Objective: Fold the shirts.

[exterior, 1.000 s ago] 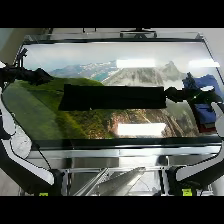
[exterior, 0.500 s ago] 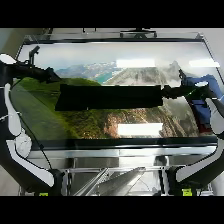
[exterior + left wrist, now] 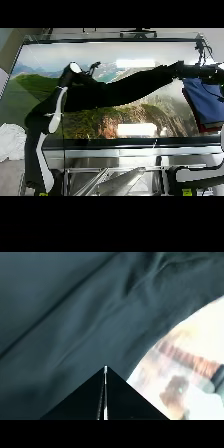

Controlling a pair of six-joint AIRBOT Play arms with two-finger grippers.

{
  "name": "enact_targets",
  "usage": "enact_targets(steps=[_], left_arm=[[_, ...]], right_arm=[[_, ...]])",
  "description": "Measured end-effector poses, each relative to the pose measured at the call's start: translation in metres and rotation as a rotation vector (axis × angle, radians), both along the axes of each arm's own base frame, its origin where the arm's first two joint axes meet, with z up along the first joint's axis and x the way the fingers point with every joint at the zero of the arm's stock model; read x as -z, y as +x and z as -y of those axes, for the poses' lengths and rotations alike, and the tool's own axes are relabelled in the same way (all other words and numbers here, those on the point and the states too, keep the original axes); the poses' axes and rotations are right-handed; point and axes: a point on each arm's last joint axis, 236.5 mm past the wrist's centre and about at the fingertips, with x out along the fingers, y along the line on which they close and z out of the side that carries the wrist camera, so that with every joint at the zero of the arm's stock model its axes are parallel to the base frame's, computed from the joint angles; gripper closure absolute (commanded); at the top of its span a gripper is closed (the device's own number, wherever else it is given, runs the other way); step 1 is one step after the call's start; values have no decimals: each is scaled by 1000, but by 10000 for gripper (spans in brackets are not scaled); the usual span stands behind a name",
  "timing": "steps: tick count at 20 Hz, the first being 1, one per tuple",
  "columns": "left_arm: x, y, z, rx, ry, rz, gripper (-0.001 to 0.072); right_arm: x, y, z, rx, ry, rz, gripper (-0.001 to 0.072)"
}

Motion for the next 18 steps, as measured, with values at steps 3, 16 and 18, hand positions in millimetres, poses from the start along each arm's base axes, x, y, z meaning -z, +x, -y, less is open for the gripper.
enact_targets(steps=[3,16,18], left_arm=[[10,-5,55,-6,-39,45,685],[-53,-3,14,-19,-112,-15,686],[-96,-1,-42,-40,-120,6,685]], right_arm=[[-20,-12,-26,-61,28,21,693],[-41,-35,-145,-215,105,24,691],[-41,-28,-178,-195,129,34,691]])
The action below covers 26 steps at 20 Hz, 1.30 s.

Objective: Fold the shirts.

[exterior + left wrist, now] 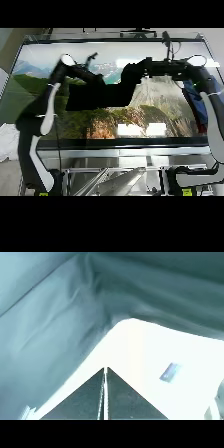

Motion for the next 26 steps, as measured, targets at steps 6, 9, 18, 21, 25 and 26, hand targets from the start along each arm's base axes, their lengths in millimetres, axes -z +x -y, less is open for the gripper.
enact_targets(steps=[6,9,18,21,25,26], left_arm=[[-142,4,-136,-214,-235,242,685],[-173,-11,-172,-277,-320,325,684],[-175,-33,-199,-352,-392,338,685],[-175,-33,-200,-356,-398,341,684],[-175,-33,-200,-358,-398,341,684],[-175,-34,-200,-358,-398,341,685]], right_arm=[[44,8,-165,75,129,58,692],[91,0,-246,115,169,141,116],[126,-2,-284,46,271,128,346],[98,12,-245,-25,179,168,343],[98,35,-153,-67,-113,133,58],[110,38,-128,-65,-198,96,58]])
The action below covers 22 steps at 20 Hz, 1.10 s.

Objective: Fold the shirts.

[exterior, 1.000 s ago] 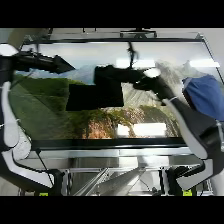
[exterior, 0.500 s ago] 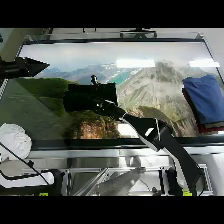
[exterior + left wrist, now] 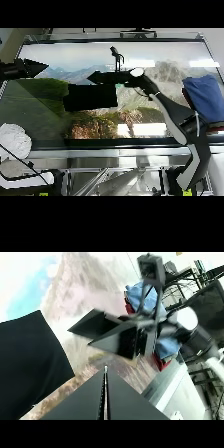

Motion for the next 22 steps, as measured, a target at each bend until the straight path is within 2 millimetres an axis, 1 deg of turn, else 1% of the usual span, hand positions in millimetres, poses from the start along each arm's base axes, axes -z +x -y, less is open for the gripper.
enact_targets(steps=[1,3,5,6,8,10,12,14,15,16,17,18,20,22], left_arm=[[0,0,0,0,0,-1,685],[0,0,0,0,0,0,685],[0,0,0,1,0,0,684],[0,0,0,2,0,0,685],[0,-1,0,5,1,2,685],[0,-1,0,7,4,8,685],[0,-2,1,13,7,13,685],[0,-2,1,13,8,15,685],[0,-2,1,14,9,16,685],[1,-2,1,15,9,16,685],[1,-2,1,15,10,17,685],[2,-2,1,15,14,15,685],[2,-2,1,15,16,15,686],[2,-2,1,16,18,16,686]], right_arm=[[15,6,28,27,-89,-43,57],[46,12,74,76,-227,-133,56],[80,9,103,100,-321,-237,56],[94,8,111,111,-348,-274,57],[120,7,117,126,-368,-345,58],[143,1,110,117,-369,-394,58],[156,0,98,112,-346,-417,59],[161,-2,78,88,-299,-408,66],[162,-3,69,72,-283,-394,124],[163,-3,63,62,-269,-376,416],[165,-3,57,53,-261,-362,631],[165,-5,51,41,-242,-355,692],[144,3,36,45,-158,-320,694],[120,5,30,30,-126,-275,694]])
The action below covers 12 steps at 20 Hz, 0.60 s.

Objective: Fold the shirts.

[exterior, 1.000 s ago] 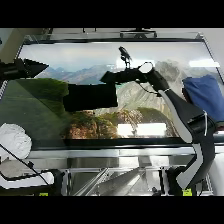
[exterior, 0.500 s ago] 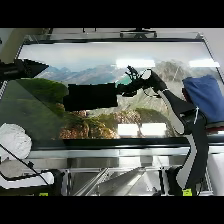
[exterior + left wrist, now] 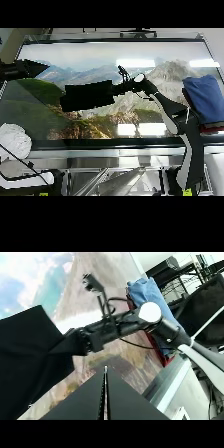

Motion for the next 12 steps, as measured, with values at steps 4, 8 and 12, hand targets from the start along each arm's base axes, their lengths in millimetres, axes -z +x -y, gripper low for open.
enact_targets(steps=[4,8,12], left_arm=[[0,-6,3,24,-8,-22,686],[2,-16,8,59,-24,-63,686],[2,-26,20,109,-35,-100,686]], right_arm=[[-107,3,30,15,-12,153,694],[-220,-31,108,57,-109,267,694],[-278,-78,208,234,-231,305,694]])
